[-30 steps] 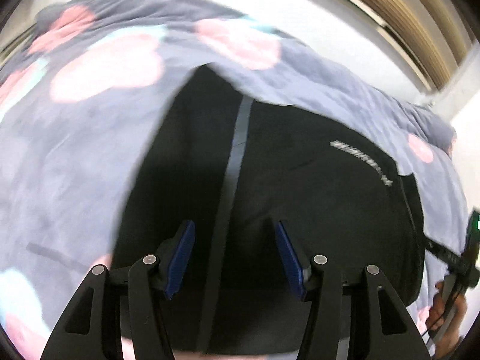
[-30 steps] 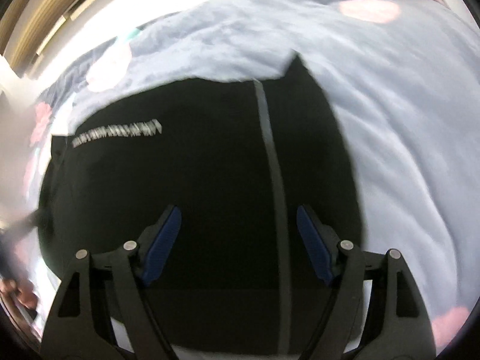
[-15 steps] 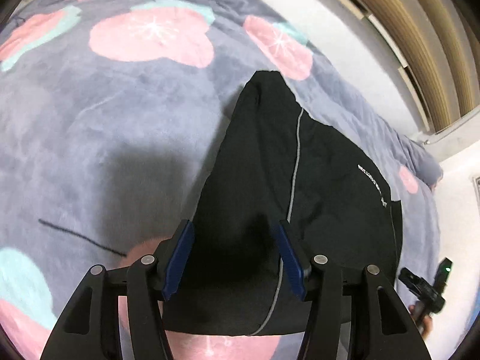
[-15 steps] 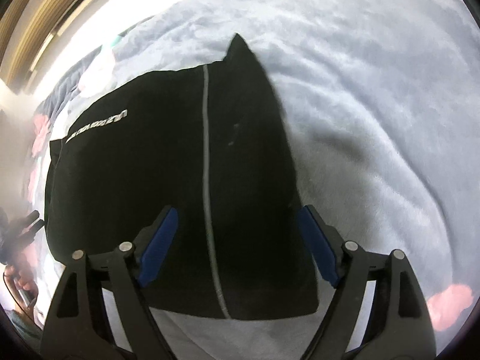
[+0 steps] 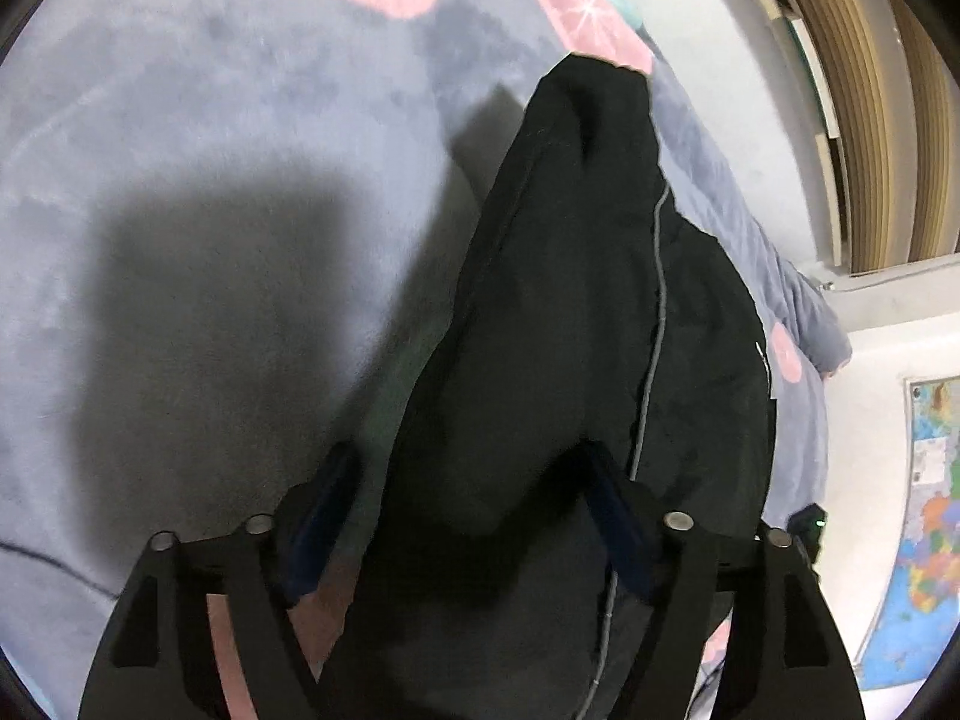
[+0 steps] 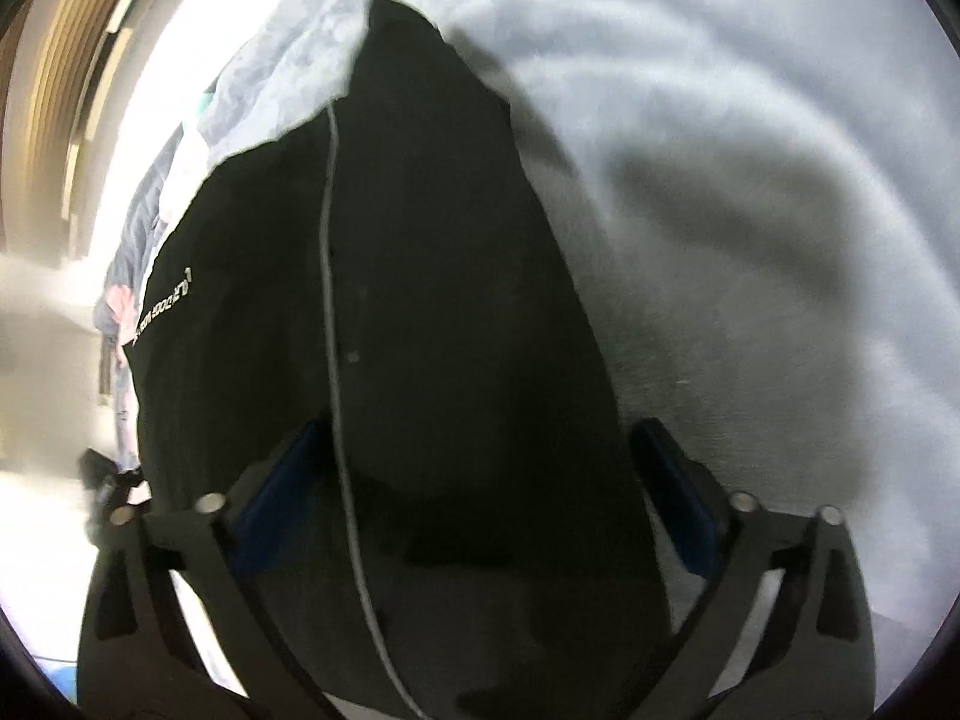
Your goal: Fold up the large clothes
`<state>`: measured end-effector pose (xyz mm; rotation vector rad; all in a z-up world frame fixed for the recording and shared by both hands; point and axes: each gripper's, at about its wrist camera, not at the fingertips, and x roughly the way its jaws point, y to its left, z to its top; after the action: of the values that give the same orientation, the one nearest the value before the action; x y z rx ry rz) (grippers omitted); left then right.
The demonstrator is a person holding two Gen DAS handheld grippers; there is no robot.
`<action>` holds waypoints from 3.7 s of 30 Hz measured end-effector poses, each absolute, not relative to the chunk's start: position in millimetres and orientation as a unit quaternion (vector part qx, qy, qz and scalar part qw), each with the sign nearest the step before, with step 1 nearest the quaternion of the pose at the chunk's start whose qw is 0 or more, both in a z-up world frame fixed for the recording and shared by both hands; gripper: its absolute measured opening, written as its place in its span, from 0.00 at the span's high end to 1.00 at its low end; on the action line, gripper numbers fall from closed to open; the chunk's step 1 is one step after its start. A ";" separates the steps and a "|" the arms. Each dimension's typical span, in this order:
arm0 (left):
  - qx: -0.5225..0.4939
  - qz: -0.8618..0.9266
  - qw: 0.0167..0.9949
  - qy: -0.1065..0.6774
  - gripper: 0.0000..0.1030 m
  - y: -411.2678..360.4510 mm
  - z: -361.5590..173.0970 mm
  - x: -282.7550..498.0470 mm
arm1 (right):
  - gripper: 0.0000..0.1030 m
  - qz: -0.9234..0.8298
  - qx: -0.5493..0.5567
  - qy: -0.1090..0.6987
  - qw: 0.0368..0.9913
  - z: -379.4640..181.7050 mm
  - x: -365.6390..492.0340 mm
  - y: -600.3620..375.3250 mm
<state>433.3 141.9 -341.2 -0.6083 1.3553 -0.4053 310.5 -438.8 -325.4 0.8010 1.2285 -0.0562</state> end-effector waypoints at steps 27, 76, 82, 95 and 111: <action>-0.301 -0.260 0.720 0.568 0.66 100.0 -328.5 433.1 | 0.58 0.146 0.331 0.552 0.752 -327.9 334.9 -423.5; -0.280 -0.094 0.755 0.585 0.56 251.5 -260.0 66.2 | 0.27 -0.048 0.191 0.622 0.758 -269.7 71.9 -389.0; -0.183 -0.137 0.798 0.558 0.48 181.2 -210.9 56.3 | 0.25 -0.012 0.160 0.594 0.789 -248.6 74.2 -348.7; -0.070 -0.105 0.785 0.606 0.47 129.3 -264.0 63.2 | 0.16 -0.077 0.080 0.649 0.753 -324.4 110.9 -325.3; -0.007 -0.129 0.859 0.496 0.47 75.5 -82.7 15.9 | 0.16 -0.108 0.091 0.556 0.819 -171.7 62.3 -274.8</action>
<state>15.9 75.5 -82.7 -0.0154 1.0405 -0.2701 62.3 -274.8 -171.7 0.1932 1.1843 -0.2295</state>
